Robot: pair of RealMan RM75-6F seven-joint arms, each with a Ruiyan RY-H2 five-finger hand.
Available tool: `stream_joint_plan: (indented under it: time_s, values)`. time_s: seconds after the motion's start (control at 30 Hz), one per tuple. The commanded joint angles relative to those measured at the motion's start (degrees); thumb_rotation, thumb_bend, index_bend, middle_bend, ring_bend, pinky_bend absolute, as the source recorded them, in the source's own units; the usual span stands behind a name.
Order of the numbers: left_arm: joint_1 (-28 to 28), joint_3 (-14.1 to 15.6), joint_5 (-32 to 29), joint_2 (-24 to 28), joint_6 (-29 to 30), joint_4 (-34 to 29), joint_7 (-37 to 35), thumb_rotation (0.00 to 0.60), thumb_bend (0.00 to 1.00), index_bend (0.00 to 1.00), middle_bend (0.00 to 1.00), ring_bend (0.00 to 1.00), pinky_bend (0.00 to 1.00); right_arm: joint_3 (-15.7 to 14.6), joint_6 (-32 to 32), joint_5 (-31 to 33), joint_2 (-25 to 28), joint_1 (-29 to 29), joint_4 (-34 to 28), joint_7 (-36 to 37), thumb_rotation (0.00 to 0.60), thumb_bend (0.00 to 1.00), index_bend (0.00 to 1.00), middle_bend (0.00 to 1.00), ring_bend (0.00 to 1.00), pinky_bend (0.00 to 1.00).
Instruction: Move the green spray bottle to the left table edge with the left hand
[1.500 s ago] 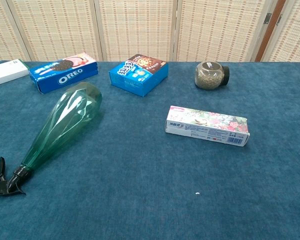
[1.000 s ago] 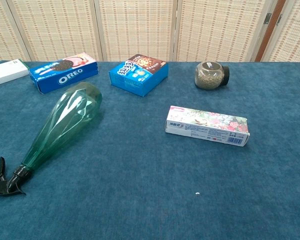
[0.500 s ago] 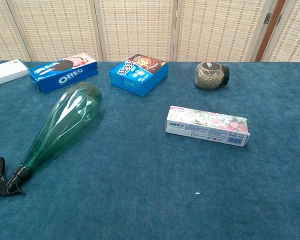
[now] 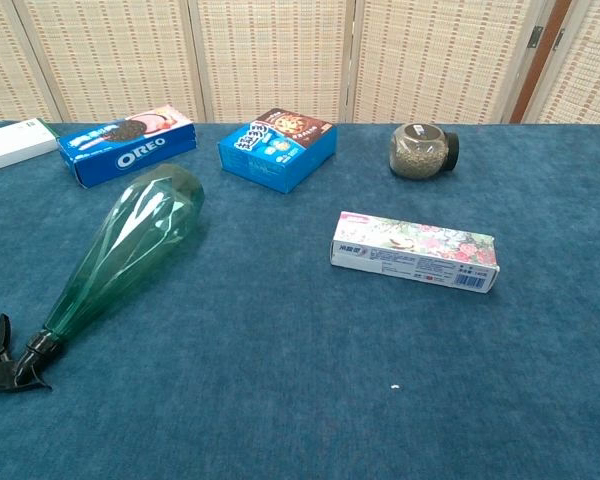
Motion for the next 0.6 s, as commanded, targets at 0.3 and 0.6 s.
stream_joint_plan:
  time_s: [0.3,0.6]
  values:
    - [-1.9,-0.5,2.9,-1.3,0.4,1.3,-0.3,0.6,0.09,0.31,0.4,0.35,0.33,0.1,-0.3,0.2,-0.3,0.2,0.1,-0.2,0.6,0.0,0.09,0.13,0.21,0.41]
    - [-6.2,-0.2,7.1,-0.7,-3.0,1.5,1.4,0.6,0.83,0.31,0.33,0.23,0.28,0.3,-0.4,0.3,0.0,0.4,0.1,-0.1,0.6,0.0,0.1,0.13,0.21,0.41]
